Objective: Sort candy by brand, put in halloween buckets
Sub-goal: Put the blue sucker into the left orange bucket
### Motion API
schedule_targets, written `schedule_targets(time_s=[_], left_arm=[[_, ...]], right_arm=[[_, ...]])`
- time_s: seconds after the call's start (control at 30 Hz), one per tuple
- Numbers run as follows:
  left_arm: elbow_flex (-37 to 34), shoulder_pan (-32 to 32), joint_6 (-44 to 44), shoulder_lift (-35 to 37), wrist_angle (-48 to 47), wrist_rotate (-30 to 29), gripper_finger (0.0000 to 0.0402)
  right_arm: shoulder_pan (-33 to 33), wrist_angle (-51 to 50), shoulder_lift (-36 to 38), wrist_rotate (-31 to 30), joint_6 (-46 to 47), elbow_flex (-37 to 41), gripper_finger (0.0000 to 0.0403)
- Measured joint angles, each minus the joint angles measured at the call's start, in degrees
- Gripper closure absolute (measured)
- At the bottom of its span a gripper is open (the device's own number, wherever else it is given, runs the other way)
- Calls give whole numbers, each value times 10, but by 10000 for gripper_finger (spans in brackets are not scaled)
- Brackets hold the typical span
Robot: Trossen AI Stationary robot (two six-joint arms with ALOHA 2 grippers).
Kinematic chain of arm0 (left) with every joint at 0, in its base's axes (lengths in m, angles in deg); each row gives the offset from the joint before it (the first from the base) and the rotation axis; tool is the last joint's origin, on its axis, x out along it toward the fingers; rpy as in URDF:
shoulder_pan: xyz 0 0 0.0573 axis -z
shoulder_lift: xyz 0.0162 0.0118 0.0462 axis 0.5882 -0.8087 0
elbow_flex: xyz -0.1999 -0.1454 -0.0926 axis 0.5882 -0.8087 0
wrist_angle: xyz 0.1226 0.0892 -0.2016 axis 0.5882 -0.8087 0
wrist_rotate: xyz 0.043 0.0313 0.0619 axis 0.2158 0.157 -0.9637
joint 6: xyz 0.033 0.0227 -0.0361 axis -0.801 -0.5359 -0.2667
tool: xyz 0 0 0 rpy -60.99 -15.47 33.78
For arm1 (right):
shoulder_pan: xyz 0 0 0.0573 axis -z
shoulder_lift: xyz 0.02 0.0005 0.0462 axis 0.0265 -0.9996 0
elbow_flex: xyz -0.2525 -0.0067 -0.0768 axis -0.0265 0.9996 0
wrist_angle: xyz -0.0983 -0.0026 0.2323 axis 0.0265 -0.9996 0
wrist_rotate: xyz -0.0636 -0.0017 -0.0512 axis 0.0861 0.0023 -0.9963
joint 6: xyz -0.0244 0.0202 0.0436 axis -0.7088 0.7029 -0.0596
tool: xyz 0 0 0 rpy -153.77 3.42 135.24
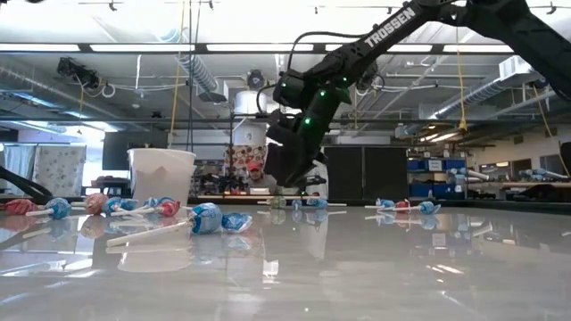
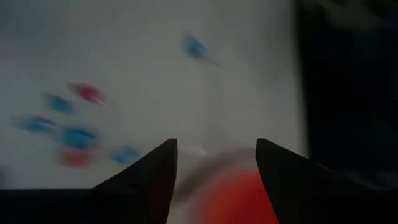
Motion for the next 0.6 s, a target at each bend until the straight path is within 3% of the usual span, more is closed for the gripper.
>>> schedule_targets(time_s=[0.07,0.13,0.27,0.4,0.6], left_arm=[[0,-13,-1,0,-15,-70,178],[-6,-42,-8,0,-14,-96,181],[-29,-114,-50,-1,-5,-96,188],[-64,-188,-61,-1,1,-74,188],[-137,-312,-91,-1,-13,-38,189]], right_arm=[[-3,-43,0,0,-7,-12,277],[-9,-80,3,-11,-12,-15,289],[-25,-125,21,-33,-30,-8,316],[-38,-128,54,-4,-32,41,324],[-78,-21,135,24,7,166,321]])
